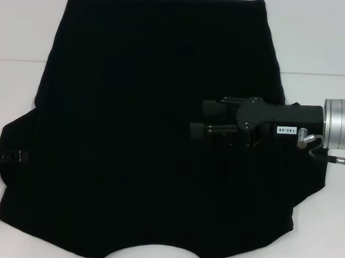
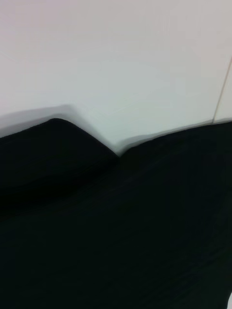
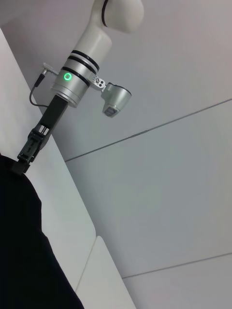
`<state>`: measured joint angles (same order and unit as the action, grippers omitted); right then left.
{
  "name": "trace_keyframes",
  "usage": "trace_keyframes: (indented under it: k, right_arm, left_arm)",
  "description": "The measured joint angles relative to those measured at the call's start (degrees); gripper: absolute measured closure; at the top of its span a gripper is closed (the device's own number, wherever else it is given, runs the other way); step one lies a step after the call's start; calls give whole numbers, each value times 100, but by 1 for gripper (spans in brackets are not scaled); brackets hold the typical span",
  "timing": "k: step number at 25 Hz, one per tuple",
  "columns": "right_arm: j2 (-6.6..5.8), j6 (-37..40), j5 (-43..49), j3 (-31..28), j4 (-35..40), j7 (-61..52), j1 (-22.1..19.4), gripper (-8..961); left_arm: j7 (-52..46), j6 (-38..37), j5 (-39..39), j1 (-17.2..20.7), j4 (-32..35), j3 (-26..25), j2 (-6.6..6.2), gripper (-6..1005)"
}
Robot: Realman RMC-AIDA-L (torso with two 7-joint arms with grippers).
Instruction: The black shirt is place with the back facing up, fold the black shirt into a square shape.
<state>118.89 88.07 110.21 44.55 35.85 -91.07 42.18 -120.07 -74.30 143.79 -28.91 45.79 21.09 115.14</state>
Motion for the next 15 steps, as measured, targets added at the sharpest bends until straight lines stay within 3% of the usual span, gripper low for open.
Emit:
trace_keyframes:
  k: [14, 15]
  right_arm:
    - [-7, 41, -17, -25, 14, 11, -2, 102]
    - [-7, 42, -31, -25, 14, 17, -4, 102]
  left_arm:
    - [-122, 73, 78, 25, 0, -8, -35, 308]
    - [-122, 78, 113, 26, 0, -10, -35, 349]
